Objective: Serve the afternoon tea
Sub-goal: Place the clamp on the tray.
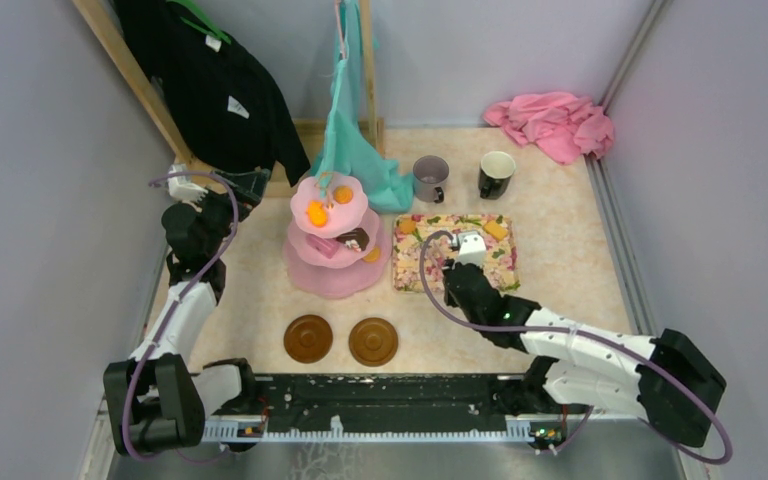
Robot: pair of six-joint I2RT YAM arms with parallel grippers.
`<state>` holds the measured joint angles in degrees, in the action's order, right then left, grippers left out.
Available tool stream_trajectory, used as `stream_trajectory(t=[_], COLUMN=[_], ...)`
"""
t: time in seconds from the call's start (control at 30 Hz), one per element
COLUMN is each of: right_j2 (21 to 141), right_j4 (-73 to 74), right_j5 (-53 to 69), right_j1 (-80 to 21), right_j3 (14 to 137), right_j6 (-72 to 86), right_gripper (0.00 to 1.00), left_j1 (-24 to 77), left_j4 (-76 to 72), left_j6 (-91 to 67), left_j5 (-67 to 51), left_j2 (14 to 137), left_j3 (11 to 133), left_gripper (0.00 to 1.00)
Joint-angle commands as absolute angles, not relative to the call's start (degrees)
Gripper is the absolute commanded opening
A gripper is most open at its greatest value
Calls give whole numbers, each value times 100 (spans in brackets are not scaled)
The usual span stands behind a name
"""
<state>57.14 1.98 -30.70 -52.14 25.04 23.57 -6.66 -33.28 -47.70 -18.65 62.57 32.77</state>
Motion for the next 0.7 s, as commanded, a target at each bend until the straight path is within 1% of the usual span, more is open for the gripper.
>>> stream_trajectory(t=[0.0,0.43,0.67], right_j2=[5865,7205,7409], right_j4=[68,-694,-685], right_j5=[-3832,-3657,-3584], right_j1=[-5278,-5142,-5142], right_j3=[2448,2415,2450], right_j6=[2868,3447,3683], right_gripper=[24,29,39], left_j1=[-679,-618,-550], left_j4=[-3446,-3451,-3445], left_j6=[-4727,-4734,-4732], left_j5=[-1946,-1963,-1943], left_j2=[6171,6069,6116], left_j3=[3296,3278,3270], left_gripper=[99,99,99])
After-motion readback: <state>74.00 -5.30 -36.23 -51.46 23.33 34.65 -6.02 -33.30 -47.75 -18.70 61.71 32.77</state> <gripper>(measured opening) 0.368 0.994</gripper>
